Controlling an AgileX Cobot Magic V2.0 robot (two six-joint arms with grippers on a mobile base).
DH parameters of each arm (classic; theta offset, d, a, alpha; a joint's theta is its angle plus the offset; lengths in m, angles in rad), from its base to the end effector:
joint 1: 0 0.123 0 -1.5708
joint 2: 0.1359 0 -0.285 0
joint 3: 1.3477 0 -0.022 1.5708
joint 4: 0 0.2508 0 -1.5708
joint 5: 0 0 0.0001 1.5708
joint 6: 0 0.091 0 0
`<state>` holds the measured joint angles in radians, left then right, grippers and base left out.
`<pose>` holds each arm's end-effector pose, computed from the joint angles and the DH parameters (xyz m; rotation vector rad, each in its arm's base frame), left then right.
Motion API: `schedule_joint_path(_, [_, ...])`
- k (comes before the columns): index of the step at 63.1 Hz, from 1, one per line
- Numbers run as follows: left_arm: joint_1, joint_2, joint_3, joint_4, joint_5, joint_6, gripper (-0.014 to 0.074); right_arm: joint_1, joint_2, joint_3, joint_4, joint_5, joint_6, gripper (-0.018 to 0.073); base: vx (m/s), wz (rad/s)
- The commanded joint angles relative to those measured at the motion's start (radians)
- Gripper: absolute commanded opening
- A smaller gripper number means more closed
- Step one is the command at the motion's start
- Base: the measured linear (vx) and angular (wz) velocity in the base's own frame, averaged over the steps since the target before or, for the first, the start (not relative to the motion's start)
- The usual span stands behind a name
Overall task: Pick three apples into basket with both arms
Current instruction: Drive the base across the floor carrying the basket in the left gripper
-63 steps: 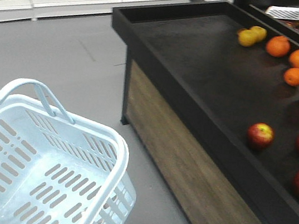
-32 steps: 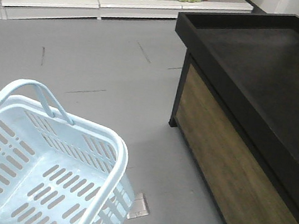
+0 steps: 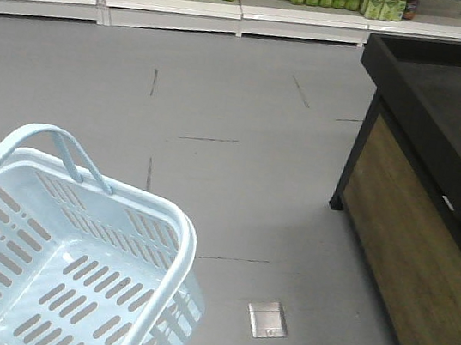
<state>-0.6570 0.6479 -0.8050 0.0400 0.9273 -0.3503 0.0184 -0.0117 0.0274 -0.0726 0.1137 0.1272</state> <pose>0.0863 -0.0629 0.3488 0.3612 2.2711 -0.4841 0.0567 0.0003 0.1943 0.0359 1.6125 0.0502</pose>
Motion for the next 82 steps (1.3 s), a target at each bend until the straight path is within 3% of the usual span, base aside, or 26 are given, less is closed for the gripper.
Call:
schedule_joint_path(1, [-0.009, -0.001, -0.03, 0.0, -0.098, -0.006, -0.0006, -0.007, -0.014, 0.014, -0.012, -0.078, -0.004, -0.0004, -0.05, 0.36])
schedule_joint_path(82, [-0.009, -0.001, -0.03, 0.0, -0.098, -0.006, -0.0006, -0.007, -0.014, 0.014, -0.012, -0.078, -0.004, -0.0004, 0.06, 0.35])
